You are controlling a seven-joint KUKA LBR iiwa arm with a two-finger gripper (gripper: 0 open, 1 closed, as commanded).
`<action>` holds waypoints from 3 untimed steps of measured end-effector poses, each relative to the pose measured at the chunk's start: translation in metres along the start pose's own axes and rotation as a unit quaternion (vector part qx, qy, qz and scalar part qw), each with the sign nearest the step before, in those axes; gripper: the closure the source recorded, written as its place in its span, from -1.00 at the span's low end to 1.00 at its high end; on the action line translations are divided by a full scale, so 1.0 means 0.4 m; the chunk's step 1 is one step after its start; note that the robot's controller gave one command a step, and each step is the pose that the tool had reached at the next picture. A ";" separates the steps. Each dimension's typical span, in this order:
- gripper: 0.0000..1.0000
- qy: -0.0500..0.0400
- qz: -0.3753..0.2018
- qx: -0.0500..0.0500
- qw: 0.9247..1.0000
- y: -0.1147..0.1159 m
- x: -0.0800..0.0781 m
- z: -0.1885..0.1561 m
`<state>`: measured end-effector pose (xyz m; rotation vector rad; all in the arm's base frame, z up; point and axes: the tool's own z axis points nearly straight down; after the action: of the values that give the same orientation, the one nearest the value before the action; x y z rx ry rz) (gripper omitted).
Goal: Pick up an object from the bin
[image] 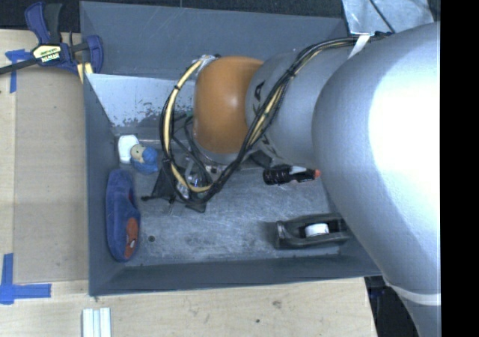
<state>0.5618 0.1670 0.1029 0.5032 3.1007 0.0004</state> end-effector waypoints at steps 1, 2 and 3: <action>-1.00 0.001 0.146 0.001 0.989 -0.016 -0.005 0.084; -1.00 0.000 0.145 0.001 0.989 -0.017 -0.006 0.084; 1.00 0.000 0.145 0.001 0.989 -0.016 -0.008 0.083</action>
Offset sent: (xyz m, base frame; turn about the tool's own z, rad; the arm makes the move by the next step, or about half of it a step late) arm -0.0004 -0.0060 -0.0329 0.2940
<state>0.5626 0.1598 0.0697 0.9476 2.9947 -0.0017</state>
